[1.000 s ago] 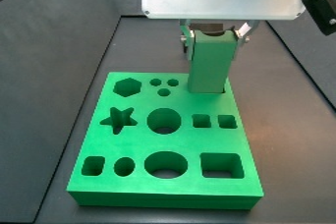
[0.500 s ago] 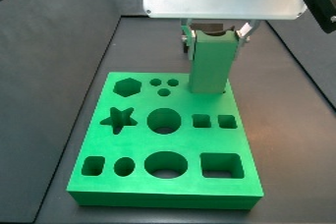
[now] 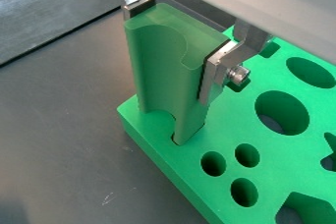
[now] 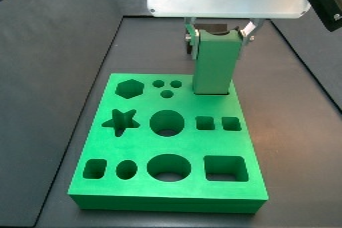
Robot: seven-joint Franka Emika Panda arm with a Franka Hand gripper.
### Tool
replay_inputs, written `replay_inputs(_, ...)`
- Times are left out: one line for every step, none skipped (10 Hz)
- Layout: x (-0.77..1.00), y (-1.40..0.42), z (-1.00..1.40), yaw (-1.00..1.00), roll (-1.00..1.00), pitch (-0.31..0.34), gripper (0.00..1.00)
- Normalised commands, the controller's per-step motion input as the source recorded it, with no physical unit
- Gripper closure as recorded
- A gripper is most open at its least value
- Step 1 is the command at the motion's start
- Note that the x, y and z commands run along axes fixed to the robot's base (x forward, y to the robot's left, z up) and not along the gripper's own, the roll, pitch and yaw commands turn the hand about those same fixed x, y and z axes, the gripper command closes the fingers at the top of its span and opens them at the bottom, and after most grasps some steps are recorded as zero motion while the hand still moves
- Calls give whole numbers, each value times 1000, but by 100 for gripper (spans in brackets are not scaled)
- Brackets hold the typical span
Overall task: Pick up the arch object. Move up. Place the arch object on the fixture. Regrasp the arch object. Move to above the board. Insert the arch object.
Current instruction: Insert the arch object.
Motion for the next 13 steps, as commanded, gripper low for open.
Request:
replay_inputs(0, 0, -269, 0, 0, 0, 100)
replay_inputs(-26, 0, -286, -34, 0, 0, 100)
replay_inputs(-57, -26, -260, -54, -109, 0, 100)
replay_inputs(0, -63, -209, 0, -170, -6, 100)
replay_inputs(0, -106, -169, 0, -164, 0, 100)
replay_inputs(0, -91, -131, 0, -179, 0, 100)
replay_inputs(0, -23, -169, 0, -137, 0, 100)
replay_inputs(0, -31, -246, 126, -76, 0, 100)
replay_inputs(17, -63, -274, 109, -103, 0, 100)
replay_inputs(26, -51, -329, 14, -81, 0, 100)
replay_inputs(0, -26, -397, 0, 0, 0, 100)
replay_inputs(20, -23, -449, 0, 7, 0, 100)
replay_inputs(0, -37, -463, 0, 60, 0, 100)
